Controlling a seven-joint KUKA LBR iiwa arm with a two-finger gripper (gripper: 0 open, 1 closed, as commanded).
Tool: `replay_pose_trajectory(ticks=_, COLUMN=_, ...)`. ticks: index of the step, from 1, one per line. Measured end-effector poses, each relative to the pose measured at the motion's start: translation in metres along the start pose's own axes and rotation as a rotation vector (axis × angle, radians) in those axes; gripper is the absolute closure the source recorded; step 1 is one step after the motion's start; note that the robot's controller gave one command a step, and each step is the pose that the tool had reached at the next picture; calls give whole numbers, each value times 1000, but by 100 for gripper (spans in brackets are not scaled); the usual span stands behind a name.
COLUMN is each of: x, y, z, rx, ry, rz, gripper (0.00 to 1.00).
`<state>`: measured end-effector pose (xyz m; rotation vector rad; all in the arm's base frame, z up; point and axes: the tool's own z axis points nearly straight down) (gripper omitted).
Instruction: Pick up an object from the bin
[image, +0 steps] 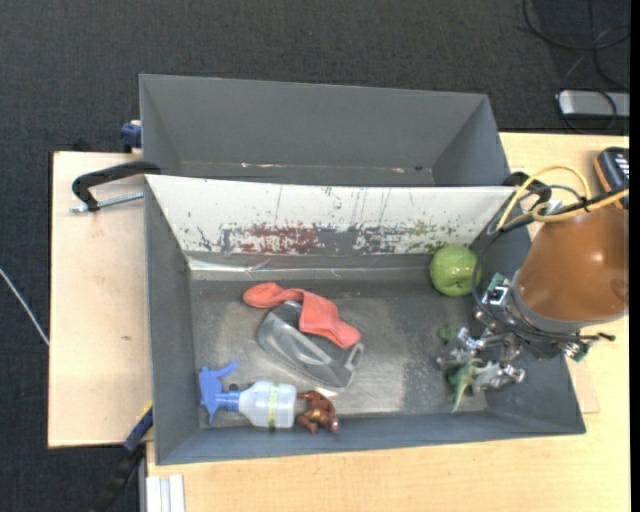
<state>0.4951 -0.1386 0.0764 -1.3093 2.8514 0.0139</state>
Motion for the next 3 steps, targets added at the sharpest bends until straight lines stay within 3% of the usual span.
replay_pose_trajectory(ticks=1, x=-4, y=-8, z=-122, rx=9, ry=4, rz=-34, gripper=100)
replay_pose_trajectory(ticks=2, x=-4, y=-8, z=-122, rx=8, ry=4, rz=-34, gripper=100)
replay_pose_trajectory(ticks=3, x=-38, y=-12, z=-132, rx=6, ry=8, rz=-172, gripper=100)
